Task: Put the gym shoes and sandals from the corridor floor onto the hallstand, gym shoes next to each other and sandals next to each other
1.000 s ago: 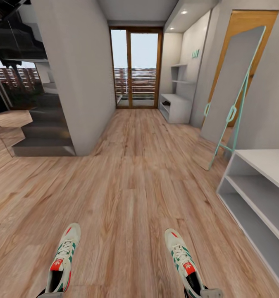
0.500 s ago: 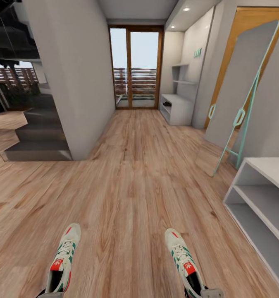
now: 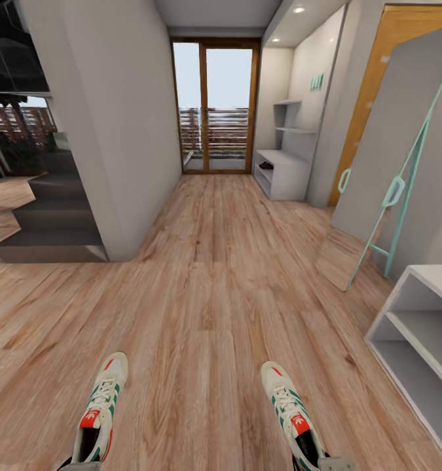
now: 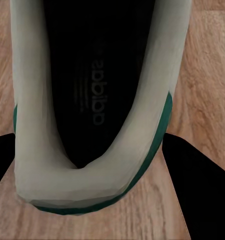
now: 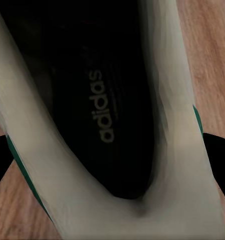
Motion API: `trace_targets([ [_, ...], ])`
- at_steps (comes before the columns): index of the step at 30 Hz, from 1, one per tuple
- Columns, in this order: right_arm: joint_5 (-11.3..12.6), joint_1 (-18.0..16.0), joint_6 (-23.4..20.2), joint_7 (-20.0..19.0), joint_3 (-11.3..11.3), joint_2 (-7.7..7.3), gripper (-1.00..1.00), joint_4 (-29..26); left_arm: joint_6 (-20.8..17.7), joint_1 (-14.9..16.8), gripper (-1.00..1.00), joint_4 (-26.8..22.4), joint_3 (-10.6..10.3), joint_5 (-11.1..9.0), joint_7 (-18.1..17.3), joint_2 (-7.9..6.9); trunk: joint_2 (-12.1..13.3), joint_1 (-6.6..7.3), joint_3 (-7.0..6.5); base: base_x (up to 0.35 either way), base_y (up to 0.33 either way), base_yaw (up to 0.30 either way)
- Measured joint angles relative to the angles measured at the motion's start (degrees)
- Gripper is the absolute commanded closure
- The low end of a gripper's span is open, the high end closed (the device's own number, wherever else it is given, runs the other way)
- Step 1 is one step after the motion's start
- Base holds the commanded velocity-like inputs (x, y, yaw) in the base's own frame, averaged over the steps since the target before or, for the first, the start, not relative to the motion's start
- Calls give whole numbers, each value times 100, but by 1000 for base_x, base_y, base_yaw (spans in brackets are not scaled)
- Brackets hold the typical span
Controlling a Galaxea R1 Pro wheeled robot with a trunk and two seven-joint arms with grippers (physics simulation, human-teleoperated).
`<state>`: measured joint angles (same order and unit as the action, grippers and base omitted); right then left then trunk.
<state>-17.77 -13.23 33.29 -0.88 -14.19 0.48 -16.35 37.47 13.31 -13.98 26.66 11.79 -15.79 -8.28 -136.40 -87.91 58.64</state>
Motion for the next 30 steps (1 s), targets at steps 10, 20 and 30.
trace_targets([
  [10, 0, 0, 0, 0, 6, 0, 100, 0, 8, 0, 100, 0, 2, 0, 0, 0, 0, 0, 0, 337, 0, 0],
  [20, 0, 0, 1, 0, 5, 0, 100, 0, 7, 0, 100, 3, 2, -4, 0, 1, 0, 0, 0, 337, 0, 0],
  [30, 0, -1, 1, 0, 6, 0, 100, 0, 7, 0, 100, -1, 0, 0, 0, 0, 0, 0, 0, 337, 0, 0],
])
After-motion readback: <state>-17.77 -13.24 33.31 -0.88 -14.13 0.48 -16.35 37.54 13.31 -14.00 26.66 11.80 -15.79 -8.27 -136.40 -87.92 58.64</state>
